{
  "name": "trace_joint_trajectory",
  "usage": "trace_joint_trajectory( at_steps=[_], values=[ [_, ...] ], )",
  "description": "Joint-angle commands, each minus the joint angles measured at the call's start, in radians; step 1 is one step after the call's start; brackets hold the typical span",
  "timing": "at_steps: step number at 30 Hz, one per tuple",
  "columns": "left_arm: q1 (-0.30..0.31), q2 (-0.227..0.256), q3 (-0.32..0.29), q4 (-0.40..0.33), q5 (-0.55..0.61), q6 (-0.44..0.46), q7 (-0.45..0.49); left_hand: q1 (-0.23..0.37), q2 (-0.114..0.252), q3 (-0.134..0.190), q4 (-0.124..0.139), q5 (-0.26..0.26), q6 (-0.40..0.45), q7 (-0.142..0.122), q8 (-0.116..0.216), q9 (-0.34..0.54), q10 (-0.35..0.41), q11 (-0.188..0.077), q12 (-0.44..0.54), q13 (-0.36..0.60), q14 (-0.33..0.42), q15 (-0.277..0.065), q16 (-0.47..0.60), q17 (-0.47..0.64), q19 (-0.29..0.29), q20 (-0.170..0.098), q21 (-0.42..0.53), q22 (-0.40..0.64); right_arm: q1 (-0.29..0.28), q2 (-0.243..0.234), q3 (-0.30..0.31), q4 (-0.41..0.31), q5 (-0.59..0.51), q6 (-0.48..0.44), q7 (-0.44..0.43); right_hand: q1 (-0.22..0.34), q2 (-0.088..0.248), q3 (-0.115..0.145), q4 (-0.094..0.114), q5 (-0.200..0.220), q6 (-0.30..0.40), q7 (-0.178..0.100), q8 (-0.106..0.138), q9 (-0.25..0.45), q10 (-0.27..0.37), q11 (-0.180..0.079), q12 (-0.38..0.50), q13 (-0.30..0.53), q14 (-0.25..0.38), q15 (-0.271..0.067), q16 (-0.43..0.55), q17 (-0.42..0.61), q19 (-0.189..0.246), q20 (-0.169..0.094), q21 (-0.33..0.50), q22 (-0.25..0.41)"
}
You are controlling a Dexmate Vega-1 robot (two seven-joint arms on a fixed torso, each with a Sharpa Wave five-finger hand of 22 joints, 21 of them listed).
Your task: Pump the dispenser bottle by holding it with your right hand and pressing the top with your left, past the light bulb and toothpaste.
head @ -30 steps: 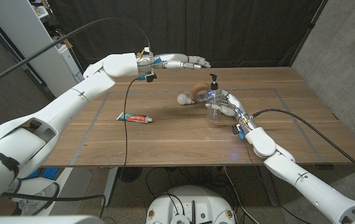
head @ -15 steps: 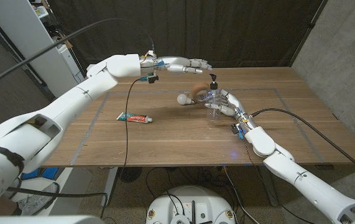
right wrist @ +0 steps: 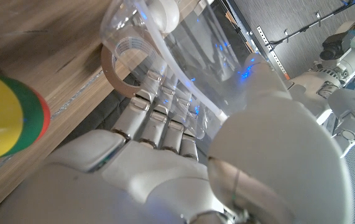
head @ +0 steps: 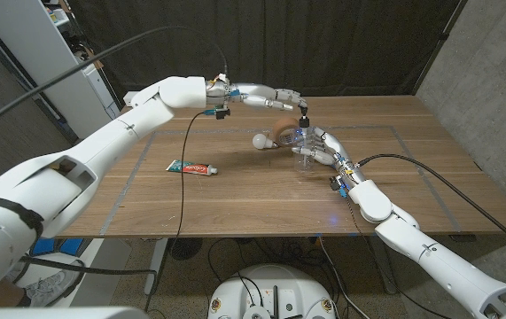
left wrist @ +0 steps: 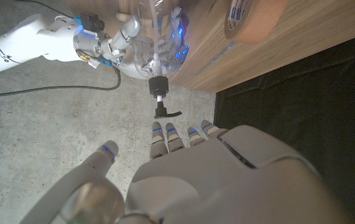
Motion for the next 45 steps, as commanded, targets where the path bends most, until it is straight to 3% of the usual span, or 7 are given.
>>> trace_joint_trajectory(
  at_steps=[1,13,25,45],
  values=[
    [-0.019,-0.011,0.020,0.015,0.012,-0.001,-0.019,-0.011,0.117,-0.005,0.002,0.007,0.003,0.005,0.003,0.004,-0.003,0.003,0.005,-0.001,-0.041,-0.051,0.002,0.003,-0.014,-0.110,0.004,0.001,-0.002,0.002,0.003,0.004,-0.002,0.009,-0.009,0.060,0.067,0.012,0.016,0.008,0.006,-0.010,0.008,0.000,0.016,-0.007,-0.001,0.003,0.011,-0.116,-0.003,0.004,0.028,-0.036,0.007,0.004],
    [-0.029,-0.005,0.031,-0.001,0.052,0.011,-0.025,-0.009,0.120,-0.010,0.001,0.008,0.005,0.014,0.006,0.004,0.000,0.015,0.008,-0.001,-0.045,-0.061,0.005,0.002,-0.014,-0.106,0.010,0.001,-0.006,0.004,0.006,0.005,-0.014,0.018,-0.022,0.066,0.073,0.014,0.014,0.011,0.007,-0.012,0.011,-0.001,0.020,-0.009,-0.002,0.004,0.016,-0.121,-0.003,0.010,0.026,-0.043,0.009,0.004],
    [-0.037,-0.008,0.038,0.000,0.051,0.018,-0.037,-0.010,0.120,-0.016,0.002,0.009,-0.003,0.016,0.004,0.004,-0.001,0.019,0.009,-0.001,-0.049,-0.062,0.007,0.002,-0.015,-0.107,0.014,0.001,-0.007,0.012,0.010,0.008,-0.014,0.022,-0.034,0.088,0.085,0.022,0.007,0.015,0.054,-0.031,0.036,-0.001,0.083,-0.036,0.022,0.014,0.056,-0.145,0.005,0.020,0.036,-0.064,0.019,0.005],
    [-0.063,-0.024,0.071,0.021,0.052,0.036,-0.091,-0.010,0.119,-0.025,0.002,0.010,-0.004,0.017,0.006,0.004,0.000,0.019,0.010,-0.001,-0.050,-0.063,0.009,0.001,-0.016,-0.102,0.017,0.001,-0.010,0.008,0.015,-0.009,0.001,-0.005,-0.033,0.088,0.093,0.027,0.012,0.016,0.087,-0.045,0.056,-0.002,0.109,-0.045,0.030,0.025,0.087,-0.148,-0.003,0.020,0.029,-0.070,0.025,0.006]
  ],
)
